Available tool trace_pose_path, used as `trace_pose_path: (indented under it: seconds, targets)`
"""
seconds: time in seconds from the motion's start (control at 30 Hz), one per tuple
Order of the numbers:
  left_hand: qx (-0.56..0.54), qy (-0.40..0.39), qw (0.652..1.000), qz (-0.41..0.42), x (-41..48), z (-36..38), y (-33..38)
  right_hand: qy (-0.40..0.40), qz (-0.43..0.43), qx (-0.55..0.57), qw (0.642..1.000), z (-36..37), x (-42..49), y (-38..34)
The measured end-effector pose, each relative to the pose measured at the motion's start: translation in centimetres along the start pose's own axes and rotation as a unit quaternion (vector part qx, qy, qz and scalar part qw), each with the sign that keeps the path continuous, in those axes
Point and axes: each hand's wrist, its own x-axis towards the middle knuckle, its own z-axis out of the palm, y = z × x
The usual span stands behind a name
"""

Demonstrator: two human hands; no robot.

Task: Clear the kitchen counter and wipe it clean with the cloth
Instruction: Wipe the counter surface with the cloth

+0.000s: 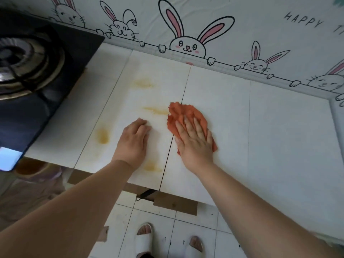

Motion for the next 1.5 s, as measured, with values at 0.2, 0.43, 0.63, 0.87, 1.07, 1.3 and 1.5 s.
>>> trace_pose_path:
  seconds: [0.2,0.43,0.63,0.87,1.07,1.3,1.5]
  targets:
    - [-0.009,-0.011,1.000,-0.002,0.1,-0.4,0.4,-0.001,-0.057,-0.045,0.997,0.9,-12.0,2.9]
    - [0.000,-0.018,1.000,-0.004,0.2,-0.4,0.5,0.033,0.279,-0.004,0.960,0.1,-9.6,5.5]
    - [0.004,-0.011,1.000,-0.007,0.1,-0.3,0.9,0.056,0.132,0.026,0.989,2.8,-10.2,-5.4]
    - [-0.001,-0.017,1.000,-0.015,0.2,-0.4,1.0,0.016,0.097,-0.011,0.995,1.1,-11.1,2.9]
    - [-0.043,-0.027,0.999,-0.017,0.2,-0.5,0.3,-0.018,-0.079,0.001,0.997,2.3,-11.3,-3.7]
    - [-0.232,-0.012,0.970,-0.068,0.5,-2.0,0.1,-0.099,-0.211,-0.006,0.972,0.3,-0.9,-5.2]
    - [-0.101,-0.027,0.994,-0.032,1.8,-1.9,0.2,-0.119,-0.103,-0.026,0.987,-1.1,6.8,-5.6]
